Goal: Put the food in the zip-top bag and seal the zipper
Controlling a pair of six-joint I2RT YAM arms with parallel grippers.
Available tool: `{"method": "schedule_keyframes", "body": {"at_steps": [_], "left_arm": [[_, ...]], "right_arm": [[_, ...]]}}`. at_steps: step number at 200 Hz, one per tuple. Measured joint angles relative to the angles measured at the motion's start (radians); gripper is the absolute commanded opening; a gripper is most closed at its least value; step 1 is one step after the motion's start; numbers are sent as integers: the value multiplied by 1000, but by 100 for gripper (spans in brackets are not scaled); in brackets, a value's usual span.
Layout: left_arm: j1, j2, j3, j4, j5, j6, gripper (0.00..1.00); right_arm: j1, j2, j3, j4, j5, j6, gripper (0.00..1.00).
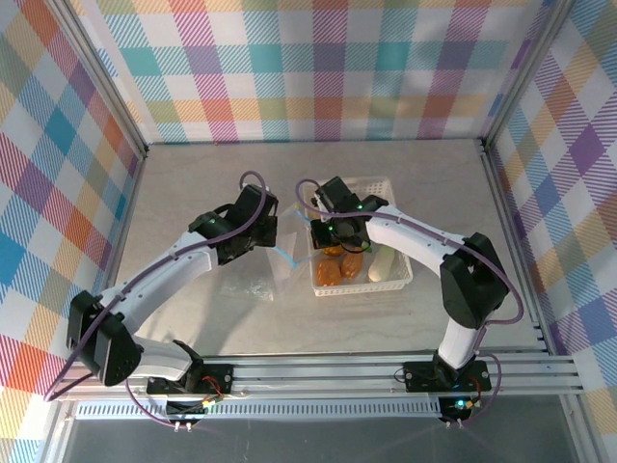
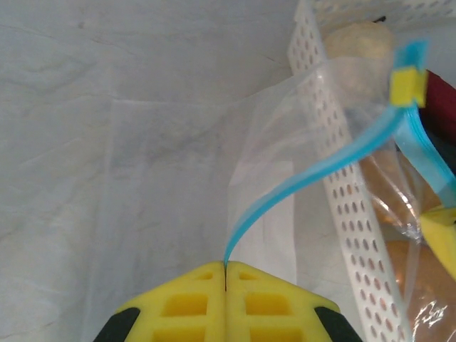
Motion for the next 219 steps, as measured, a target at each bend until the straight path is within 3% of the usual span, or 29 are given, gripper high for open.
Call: {"method": "schedule_keyframes", "body": {"at_steps": [21,66,108,172,219], "left_arm": [[-5,56,0,27,29,-6,0],[-8,100,0,60,49,-12,0],[-9,102,1,67,50,-17,0],[-14,113,8,71,57,-23,0],[-17,118,16,90,64,-23,0]], "right_arm": [[0,0,8,3,-14,5,22],[0,0,8,9,-22,6,37],[0,-31,5,8,-30,5,68],[-46,-255,-42,-6,-6,5,73],[-119,-279,-176,-82,67,11,78]]}}
